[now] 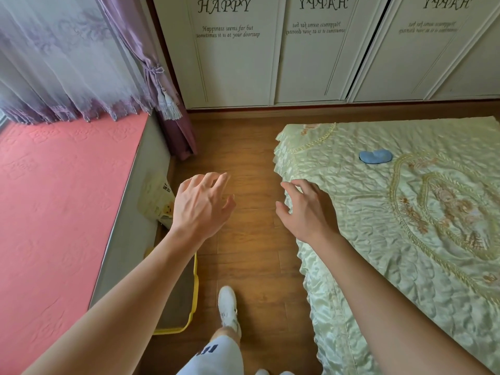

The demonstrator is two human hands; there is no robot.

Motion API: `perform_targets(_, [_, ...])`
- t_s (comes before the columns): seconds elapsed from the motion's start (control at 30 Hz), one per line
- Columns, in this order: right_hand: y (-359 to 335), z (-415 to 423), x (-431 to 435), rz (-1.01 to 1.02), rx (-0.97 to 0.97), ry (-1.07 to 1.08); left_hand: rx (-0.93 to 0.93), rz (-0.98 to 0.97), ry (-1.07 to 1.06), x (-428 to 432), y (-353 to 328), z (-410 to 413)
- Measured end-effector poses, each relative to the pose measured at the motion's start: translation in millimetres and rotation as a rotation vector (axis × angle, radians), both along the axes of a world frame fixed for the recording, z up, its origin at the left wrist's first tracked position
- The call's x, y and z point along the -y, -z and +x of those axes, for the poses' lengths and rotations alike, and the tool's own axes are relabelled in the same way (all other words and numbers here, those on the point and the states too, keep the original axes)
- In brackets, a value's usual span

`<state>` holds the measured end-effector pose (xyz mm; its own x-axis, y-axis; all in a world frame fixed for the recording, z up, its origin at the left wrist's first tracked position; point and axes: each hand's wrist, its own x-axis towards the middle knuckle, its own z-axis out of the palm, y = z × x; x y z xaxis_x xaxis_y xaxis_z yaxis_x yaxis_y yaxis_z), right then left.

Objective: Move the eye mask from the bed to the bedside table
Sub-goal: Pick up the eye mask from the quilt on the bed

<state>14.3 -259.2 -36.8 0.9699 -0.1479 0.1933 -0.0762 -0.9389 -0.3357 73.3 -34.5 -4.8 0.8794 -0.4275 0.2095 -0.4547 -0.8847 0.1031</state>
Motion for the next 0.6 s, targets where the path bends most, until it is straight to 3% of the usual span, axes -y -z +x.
perform_targets(0.6, [-11,301,30,0.017,-0.095,0.154,-0.042,-0.012,0.138,52,-3,330])
